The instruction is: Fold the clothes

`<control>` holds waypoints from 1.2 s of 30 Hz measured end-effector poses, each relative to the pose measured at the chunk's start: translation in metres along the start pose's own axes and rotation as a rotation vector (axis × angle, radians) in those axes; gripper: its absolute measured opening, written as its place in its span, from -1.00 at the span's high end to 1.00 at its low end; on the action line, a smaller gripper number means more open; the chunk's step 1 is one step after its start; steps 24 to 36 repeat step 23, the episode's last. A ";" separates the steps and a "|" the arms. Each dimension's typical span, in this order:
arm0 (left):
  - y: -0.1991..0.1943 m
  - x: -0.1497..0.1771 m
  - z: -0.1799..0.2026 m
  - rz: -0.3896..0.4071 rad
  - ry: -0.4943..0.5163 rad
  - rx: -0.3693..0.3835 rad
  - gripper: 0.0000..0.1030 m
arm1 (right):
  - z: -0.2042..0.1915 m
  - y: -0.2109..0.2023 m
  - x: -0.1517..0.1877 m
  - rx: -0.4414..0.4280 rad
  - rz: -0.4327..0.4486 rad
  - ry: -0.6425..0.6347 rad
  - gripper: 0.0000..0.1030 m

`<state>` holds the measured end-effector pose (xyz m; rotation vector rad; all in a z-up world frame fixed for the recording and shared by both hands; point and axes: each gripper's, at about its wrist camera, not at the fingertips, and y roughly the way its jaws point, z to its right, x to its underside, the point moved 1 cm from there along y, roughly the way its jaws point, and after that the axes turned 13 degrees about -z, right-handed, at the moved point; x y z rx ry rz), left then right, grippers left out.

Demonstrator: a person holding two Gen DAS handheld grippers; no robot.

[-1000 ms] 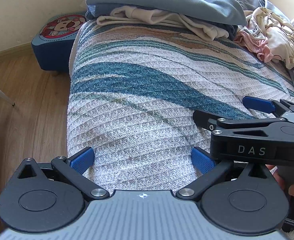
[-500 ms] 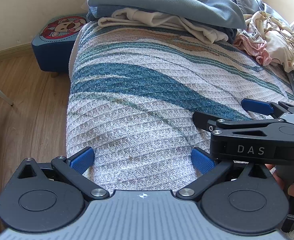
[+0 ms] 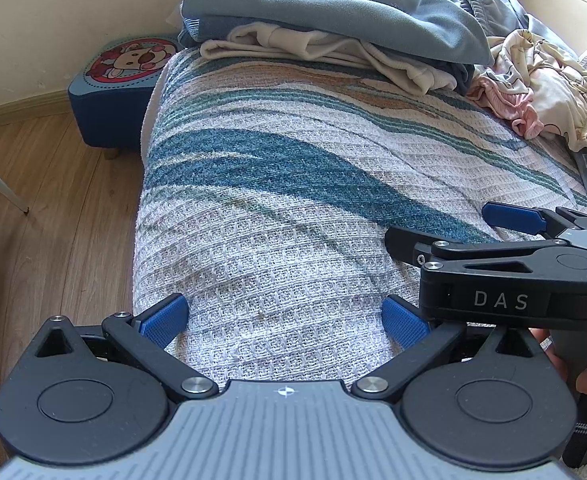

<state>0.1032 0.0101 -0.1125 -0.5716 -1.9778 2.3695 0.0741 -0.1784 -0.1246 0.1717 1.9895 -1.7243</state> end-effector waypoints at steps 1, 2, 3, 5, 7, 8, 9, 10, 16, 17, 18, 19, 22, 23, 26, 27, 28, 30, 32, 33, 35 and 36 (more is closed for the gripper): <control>0.000 0.000 0.000 0.000 0.000 0.000 -1.00 | 0.000 0.000 0.000 0.000 0.001 0.001 -1.00; 0.000 0.000 0.000 -0.001 0.001 0.000 -1.00 | 0.000 0.000 0.000 -0.001 0.001 0.002 -1.00; 0.000 0.000 0.000 -0.002 0.001 -0.001 -1.00 | 0.000 0.000 0.000 -0.001 0.001 0.002 -1.00; 0.000 0.000 0.000 -0.002 0.001 -0.001 -1.00 | 0.000 0.000 0.000 0.000 0.002 0.002 -1.00; 0.000 0.000 0.000 -0.001 0.001 0.000 -1.00 | 0.000 0.000 0.000 0.000 0.003 0.003 -1.00; 0.000 0.000 0.000 -0.001 0.001 0.000 -1.00 | 0.000 0.000 0.000 0.001 0.003 0.003 -1.00; 0.000 0.000 0.000 -0.001 0.001 0.000 -1.00 | 0.000 0.000 0.001 0.001 0.003 0.004 -1.00; 0.000 0.000 0.000 0.000 0.001 0.000 -1.00 | 0.000 0.000 0.001 0.000 0.003 0.004 -1.00; 0.000 0.001 0.000 0.003 0.001 0.000 -1.00 | 0.000 0.000 0.001 0.000 0.005 0.004 -1.00; 0.000 0.001 0.000 0.003 0.001 0.000 -1.00 | 0.000 0.000 0.001 0.000 0.006 0.004 -1.00; 0.000 0.001 0.001 0.004 0.000 0.000 -1.00 | 0.000 0.000 0.001 0.000 0.006 0.004 -1.00; 0.000 0.001 0.001 0.005 0.000 0.000 -1.00 | 0.000 0.000 0.001 0.001 0.006 0.004 -1.00; 0.000 0.001 0.001 0.007 0.000 -0.001 -1.00 | 0.000 0.000 0.001 0.001 0.007 0.004 -1.00; 0.000 0.002 0.001 0.007 0.001 -0.001 -1.00 | 0.000 -0.001 0.001 0.000 0.007 0.004 -1.00; 0.000 0.002 0.001 0.007 0.001 -0.001 -1.00 | 0.000 -0.001 0.001 0.000 0.007 0.004 -1.00; 0.000 0.002 0.001 0.007 0.001 -0.001 -1.00 | 0.000 -0.001 0.001 0.000 0.007 0.004 -1.00; 0.000 0.002 0.001 0.007 0.001 -0.001 -1.00 | 0.000 -0.001 0.001 0.000 0.007 0.004 -1.00; 0.000 0.002 0.001 0.007 0.001 -0.001 -1.00 | 0.000 -0.001 0.001 0.000 0.007 0.004 -1.00; 0.000 0.002 0.001 0.007 0.001 -0.001 -1.00 | 0.000 -0.001 0.001 0.000 0.007 0.004 -1.00; 0.000 0.002 0.001 0.007 0.001 -0.001 -1.00 | 0.000 -0.001 0.001 0.000 0.007 0.004 -1.00; 0.000 0.002 0.001 0.007 0.001 -0.001 -1.00 | 0.000 -0.001 0.001 0.000 0.007 0.004 -1.00; 0.000 0.002 0.001 0.007 0.001 -0.001 -1.00 | 0.000 -0.001 0.001 0.000 0.007 0.004 -1.00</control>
